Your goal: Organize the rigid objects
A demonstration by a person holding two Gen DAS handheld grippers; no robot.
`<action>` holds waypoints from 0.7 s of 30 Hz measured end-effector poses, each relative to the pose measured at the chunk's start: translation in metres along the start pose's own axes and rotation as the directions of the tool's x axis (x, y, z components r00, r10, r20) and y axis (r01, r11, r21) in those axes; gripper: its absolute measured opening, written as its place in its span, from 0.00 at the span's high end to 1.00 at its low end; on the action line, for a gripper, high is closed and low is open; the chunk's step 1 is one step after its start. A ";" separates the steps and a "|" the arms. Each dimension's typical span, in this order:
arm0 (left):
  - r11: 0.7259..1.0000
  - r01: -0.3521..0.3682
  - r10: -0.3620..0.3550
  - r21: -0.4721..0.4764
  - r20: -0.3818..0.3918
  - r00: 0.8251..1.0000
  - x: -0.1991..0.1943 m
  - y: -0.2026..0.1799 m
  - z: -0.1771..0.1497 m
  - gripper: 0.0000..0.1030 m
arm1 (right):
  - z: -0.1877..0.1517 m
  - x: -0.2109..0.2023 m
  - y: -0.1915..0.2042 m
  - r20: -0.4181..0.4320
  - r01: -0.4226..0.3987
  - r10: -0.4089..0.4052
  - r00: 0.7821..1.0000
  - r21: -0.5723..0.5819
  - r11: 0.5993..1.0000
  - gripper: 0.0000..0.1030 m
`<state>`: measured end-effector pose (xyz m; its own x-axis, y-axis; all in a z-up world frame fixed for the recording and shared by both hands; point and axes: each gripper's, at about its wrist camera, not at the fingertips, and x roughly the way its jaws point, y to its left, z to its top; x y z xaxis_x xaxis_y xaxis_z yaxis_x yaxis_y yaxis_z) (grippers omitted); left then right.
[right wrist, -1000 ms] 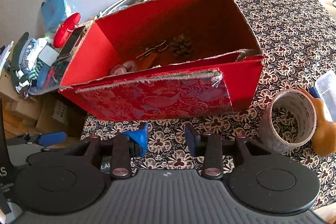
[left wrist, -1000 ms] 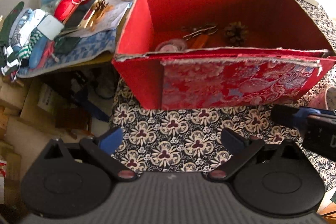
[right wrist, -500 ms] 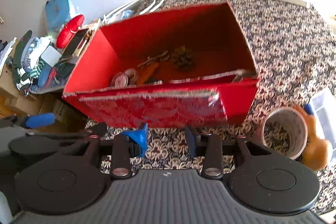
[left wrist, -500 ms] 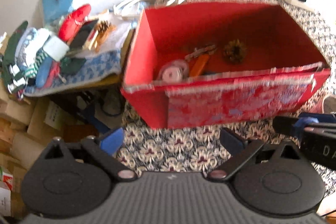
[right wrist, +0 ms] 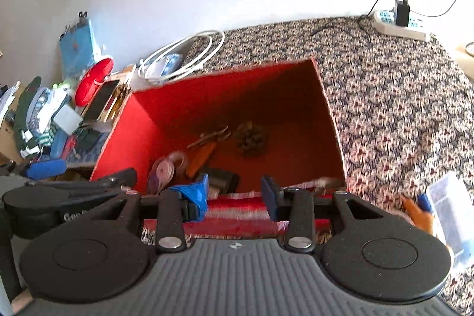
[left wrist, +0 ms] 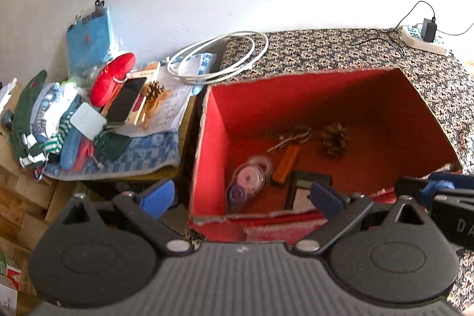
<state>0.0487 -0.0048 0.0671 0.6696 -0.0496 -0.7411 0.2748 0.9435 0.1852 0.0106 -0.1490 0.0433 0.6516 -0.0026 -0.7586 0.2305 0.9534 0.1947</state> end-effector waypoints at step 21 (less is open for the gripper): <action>1.000 -0.006 0.007 0.009 -0.072 0.997 0.070 -0.016 0.023 0.03 | 0.030 0.074 -0.017 -0.067 0.018 -0.020 0.998 -0.039 0.999 0.77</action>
<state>0.1067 -0.0305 0.0274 0.6201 -0.0193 -0.7843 0.2769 0.9408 0.1958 0.0767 -0.1750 0.0026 0.5972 -0.0020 -0.8021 0.2136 0.9643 0.1566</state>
